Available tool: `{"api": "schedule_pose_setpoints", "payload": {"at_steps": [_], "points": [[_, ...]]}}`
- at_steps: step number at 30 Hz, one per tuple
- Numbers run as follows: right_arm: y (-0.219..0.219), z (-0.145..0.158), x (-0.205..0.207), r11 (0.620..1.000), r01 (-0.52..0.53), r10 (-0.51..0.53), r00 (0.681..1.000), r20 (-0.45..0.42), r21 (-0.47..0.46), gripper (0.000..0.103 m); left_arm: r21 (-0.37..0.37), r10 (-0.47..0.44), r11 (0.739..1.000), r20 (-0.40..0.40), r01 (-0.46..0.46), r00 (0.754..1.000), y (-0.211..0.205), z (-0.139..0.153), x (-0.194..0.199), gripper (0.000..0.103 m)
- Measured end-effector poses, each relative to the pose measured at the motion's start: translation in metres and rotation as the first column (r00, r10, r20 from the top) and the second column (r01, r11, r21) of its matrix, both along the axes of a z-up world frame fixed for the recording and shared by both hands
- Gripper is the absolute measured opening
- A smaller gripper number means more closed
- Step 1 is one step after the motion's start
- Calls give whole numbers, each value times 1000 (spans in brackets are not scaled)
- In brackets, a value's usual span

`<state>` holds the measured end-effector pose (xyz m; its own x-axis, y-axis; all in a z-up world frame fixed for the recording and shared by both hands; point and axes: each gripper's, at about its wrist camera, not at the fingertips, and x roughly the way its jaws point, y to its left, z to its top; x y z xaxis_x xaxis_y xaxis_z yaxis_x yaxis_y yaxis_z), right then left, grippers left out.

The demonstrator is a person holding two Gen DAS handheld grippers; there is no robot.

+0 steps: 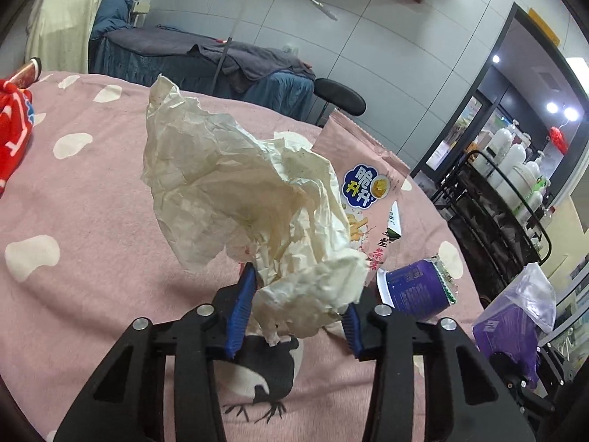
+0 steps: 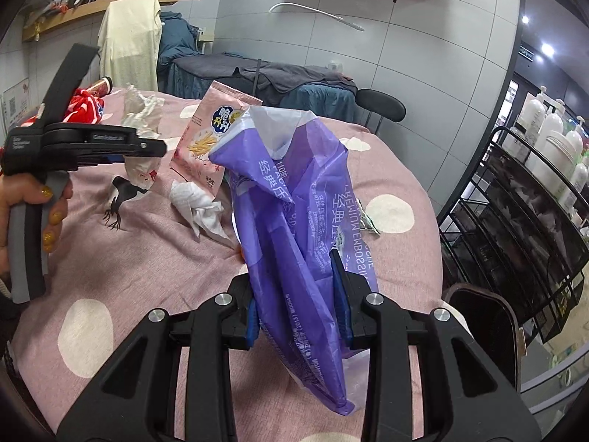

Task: Collect trash
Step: 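Carry the purple bag into the bin and open the right gripper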

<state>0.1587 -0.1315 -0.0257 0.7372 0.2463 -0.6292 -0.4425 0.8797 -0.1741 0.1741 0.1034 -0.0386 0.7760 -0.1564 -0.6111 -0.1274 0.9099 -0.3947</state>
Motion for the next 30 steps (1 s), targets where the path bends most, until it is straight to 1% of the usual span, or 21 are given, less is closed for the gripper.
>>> {"api": "schedule_pose_setpoints", "payload": {"at_steps": [2,4,6,9,15,17,22,27,30], "points": [[-3,2,-1,1000,7,-7,1000,7,6,33,-1,5,1000,24,-5,1000,2,3,-9,38],[-5,3,-3,1000,12,-12,1000,11,10,33,-6,11,1000,47,-11,999,4,7,-15,37],[-6,3,-7,1000,17,-18,1000,16,16,33,-17,19,1000,75,-18,997,6,11,-25,36],[-7,3,-12,999,24,-25,999,23,21,33,-5,35,999,114,-34,993,8,20,-40,36],[-11,4,-21,998,43,-45,999,30,42,33,-3,25,1000,189,-25,982,-3,37,-67,36],[-13,5,-24,997,52,-54,998,34,48,33,-13,3,1000,210,-1,978,-10,43,-73,36],[-21,8,-32,995,78,-81,996,42,62,33,-12,-69,997,247,74,966,-29,52,-83,36],[-38,9,-37,990,120,-123,991,47,75,33,-44,-180,979,267,199,947,-59,55,-80,36],[-51,8,-40,985,155,-159,986,48,79,33,-24,-241,966,269,256,933,-80,55,-77,36]]}}
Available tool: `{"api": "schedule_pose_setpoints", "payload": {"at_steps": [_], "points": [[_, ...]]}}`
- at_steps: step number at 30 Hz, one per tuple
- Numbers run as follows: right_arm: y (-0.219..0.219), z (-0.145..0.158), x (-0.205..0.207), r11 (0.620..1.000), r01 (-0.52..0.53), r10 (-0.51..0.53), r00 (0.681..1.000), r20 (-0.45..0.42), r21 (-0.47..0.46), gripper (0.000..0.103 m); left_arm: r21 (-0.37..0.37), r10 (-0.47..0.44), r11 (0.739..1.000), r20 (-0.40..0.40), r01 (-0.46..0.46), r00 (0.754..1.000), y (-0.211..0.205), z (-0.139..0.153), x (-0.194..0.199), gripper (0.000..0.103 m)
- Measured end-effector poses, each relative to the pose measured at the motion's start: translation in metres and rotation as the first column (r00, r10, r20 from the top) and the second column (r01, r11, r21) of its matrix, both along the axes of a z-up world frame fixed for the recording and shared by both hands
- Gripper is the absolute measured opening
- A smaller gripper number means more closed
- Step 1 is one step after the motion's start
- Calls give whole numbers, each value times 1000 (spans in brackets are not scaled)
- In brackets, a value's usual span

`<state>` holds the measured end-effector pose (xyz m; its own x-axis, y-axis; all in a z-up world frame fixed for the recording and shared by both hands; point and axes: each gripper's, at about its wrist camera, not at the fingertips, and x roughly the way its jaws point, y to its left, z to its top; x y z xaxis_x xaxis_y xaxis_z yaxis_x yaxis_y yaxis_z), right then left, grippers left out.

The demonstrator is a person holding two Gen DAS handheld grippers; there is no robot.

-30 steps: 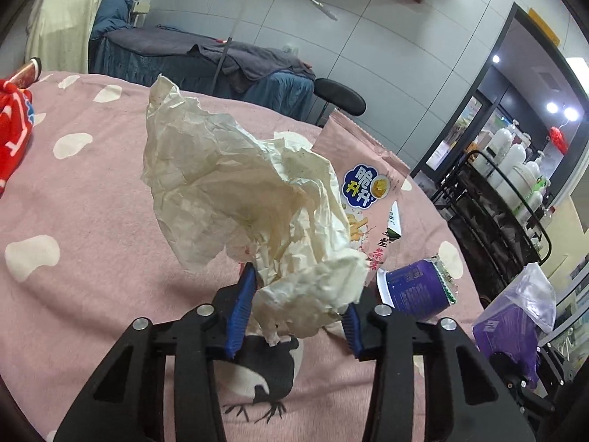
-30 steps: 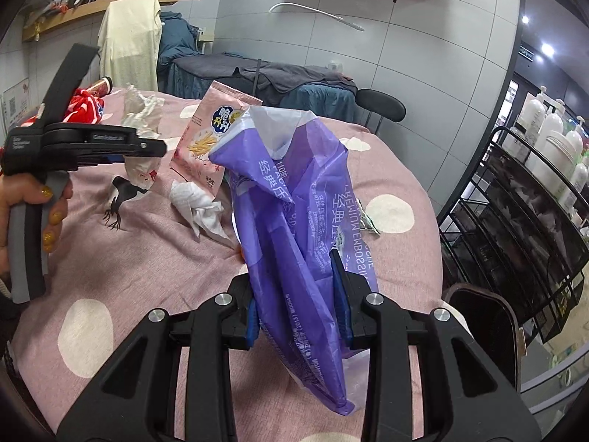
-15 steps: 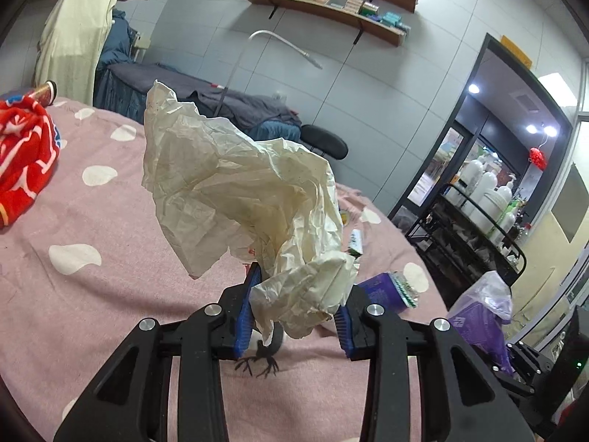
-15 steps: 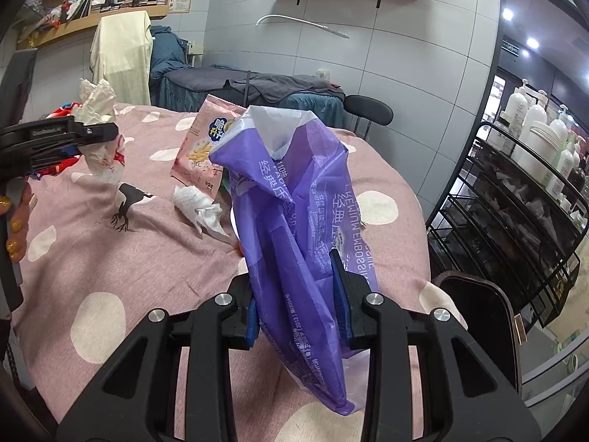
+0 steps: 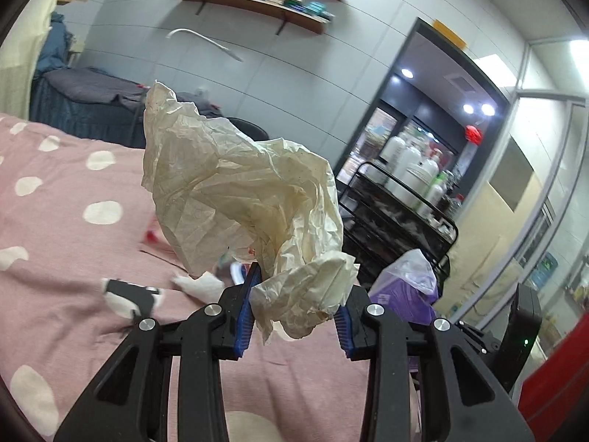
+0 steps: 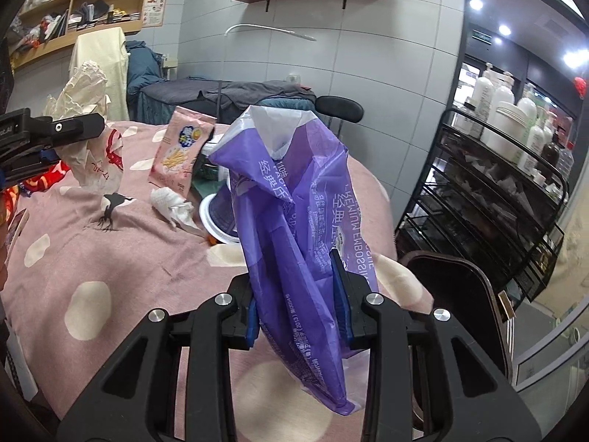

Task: Collect trash
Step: 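Carry the purple bag into the bin and open the right gripper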

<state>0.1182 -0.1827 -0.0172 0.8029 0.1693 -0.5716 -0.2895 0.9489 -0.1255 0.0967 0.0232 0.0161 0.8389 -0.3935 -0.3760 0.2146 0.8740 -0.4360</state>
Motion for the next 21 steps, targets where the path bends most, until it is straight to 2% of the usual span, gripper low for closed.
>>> {"api": "schedule_pose_setpoints", "payload": {"at_steps": [5,10,17,21], "points": [[-28,-1,-2,997,71,-71,997,-4,5,33,-20,-121,992,-3,121,993,-28,-3,10,36],[-59,-5,-2,989,148,-148,989,-19,20,33,-34,-204,979,-28,203,979,-50,-9,21,36],[-103,-16,6,965,262,-262,964,-44,-8,33,-17,-291,957,-55,290,955,-84,-13,33,36],[-133,-30,19,943,333,-333,939,-82,-21,33,1,-336,941,-58,337,940,-102,-12,36,36]]}}
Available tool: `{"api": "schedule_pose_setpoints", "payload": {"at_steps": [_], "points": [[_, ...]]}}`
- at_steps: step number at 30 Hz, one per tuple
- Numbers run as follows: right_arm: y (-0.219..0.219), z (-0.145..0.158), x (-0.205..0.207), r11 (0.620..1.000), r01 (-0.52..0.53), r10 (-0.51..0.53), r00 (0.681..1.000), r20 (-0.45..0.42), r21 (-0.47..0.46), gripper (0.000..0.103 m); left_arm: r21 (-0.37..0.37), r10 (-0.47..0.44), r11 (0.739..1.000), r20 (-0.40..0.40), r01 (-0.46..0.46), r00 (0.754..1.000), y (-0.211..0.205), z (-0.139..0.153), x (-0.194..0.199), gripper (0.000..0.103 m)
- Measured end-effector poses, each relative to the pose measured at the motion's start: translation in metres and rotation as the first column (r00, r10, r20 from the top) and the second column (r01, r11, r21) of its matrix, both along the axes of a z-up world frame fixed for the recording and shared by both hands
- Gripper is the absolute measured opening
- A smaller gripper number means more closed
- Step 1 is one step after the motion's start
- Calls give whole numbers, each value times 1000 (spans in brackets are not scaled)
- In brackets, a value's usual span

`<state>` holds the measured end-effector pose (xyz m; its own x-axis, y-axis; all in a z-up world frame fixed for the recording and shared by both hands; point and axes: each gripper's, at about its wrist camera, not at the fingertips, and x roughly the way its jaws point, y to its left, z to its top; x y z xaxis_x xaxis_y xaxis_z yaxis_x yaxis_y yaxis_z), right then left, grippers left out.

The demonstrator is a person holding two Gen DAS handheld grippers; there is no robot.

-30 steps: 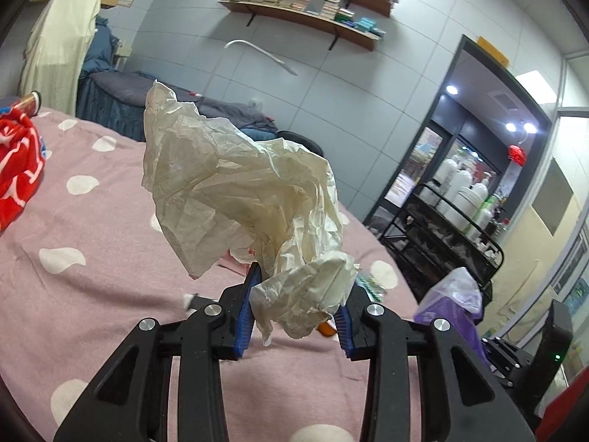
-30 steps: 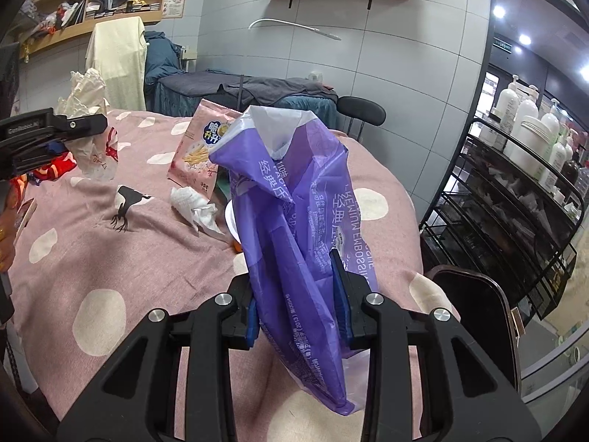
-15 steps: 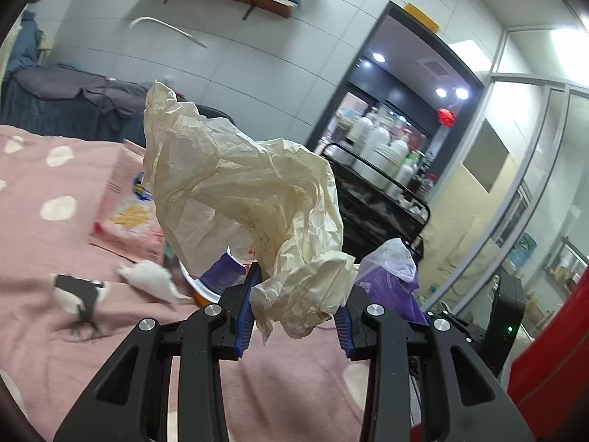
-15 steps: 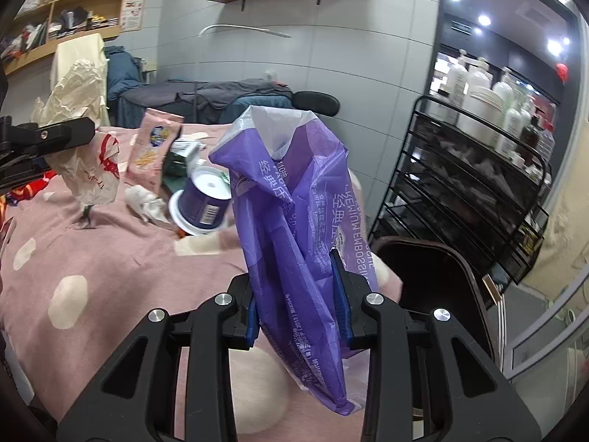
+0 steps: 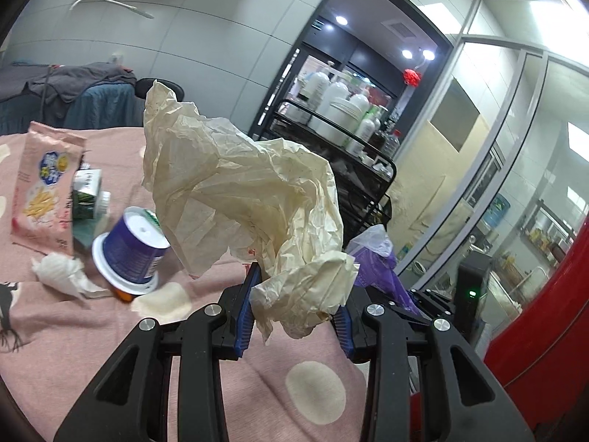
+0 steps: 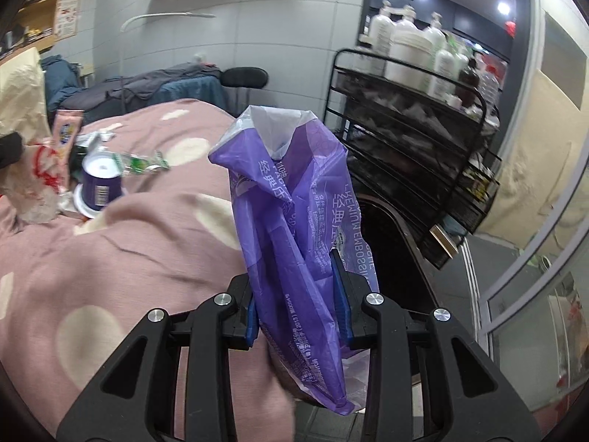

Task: Collect trash
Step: 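Carry the purple bag into the bin and open the right gripper, then lower the crumpled tissue into the bin and open the left gripper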

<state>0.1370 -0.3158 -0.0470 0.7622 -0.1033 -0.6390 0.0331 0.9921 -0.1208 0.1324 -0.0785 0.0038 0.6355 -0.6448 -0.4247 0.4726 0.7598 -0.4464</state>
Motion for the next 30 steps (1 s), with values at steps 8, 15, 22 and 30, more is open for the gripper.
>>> {"api": "schedule_pose_setpoints", "payload": {"at_steps": [8,15,22,30], "points": [[-39,-40,25,996,83,-84,991,-105,-8,33,26,-104,994,-18,105,994,-37,-7,5,36],[-63,-74,39,990,144,-141,971,-195,1,42,74,-158,985,-14,159,987,-57,-8,6,36],[-69,-74,28,984,176,-172,970,-174,7,81,95,-190,977,-22,192,981,-77,-9,8,36],[-71,-60,-5,974,205,-194,974,-115,92,87,122,-226,966,-21,227,974,-95,-8,13,36]]}}
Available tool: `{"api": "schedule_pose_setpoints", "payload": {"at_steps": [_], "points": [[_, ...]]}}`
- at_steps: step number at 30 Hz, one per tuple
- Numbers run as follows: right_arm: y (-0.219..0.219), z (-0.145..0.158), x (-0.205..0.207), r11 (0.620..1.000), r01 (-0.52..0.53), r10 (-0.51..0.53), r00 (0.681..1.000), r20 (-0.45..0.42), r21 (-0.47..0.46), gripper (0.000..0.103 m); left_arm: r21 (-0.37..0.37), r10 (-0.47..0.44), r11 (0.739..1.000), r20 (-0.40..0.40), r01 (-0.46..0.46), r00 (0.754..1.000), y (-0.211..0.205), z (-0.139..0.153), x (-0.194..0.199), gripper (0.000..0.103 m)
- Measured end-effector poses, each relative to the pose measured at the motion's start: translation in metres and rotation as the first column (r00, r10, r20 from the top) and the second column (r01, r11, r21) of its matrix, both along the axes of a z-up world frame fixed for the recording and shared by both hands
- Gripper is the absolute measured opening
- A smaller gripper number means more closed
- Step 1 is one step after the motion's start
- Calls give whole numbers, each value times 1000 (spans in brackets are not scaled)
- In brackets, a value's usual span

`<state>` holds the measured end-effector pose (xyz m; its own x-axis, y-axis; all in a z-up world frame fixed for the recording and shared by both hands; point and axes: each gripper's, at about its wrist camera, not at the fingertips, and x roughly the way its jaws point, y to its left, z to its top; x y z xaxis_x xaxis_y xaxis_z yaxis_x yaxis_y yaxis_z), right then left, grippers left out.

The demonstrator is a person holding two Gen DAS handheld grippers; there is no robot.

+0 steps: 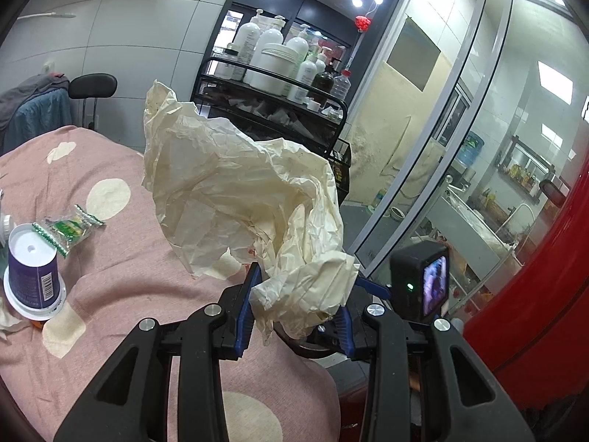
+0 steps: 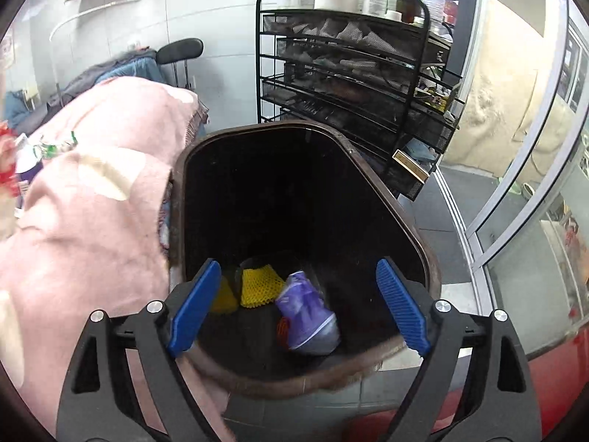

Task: Collect trash
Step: 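Lower the crumpled tissue into the bin and open the left gripper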

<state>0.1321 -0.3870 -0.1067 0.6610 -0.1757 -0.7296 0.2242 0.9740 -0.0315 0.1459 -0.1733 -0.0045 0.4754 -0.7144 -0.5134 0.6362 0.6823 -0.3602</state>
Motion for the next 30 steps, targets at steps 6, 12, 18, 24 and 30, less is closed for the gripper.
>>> {"api": "schedule_pose_setpoints", "payload": {"at_steps": [6,12,18,24,30], "points": [[1,12,-28,1000,22,-22,999,41,17,91,28,-27,999,-4,28,1000,-24,-3,9,36],[-2,23,-48,998,52,-55,995,81,42,94,61,-85,994,-42,88,995,-55,-11,17,37],[-4,26,-60,996,73,-77,993,92,44,94,113,-122,985,-67,129,990,-81,-23,21,37],[-11,24,-70,993,99,-105,990,93,64,95,142,-150,977,-87,161,985,-99,-31,24,37],[-16,22,-75,989,116,-124,988,94,87,95,190,-173,964,-96,189,980,-117,-39,25,37]]}}
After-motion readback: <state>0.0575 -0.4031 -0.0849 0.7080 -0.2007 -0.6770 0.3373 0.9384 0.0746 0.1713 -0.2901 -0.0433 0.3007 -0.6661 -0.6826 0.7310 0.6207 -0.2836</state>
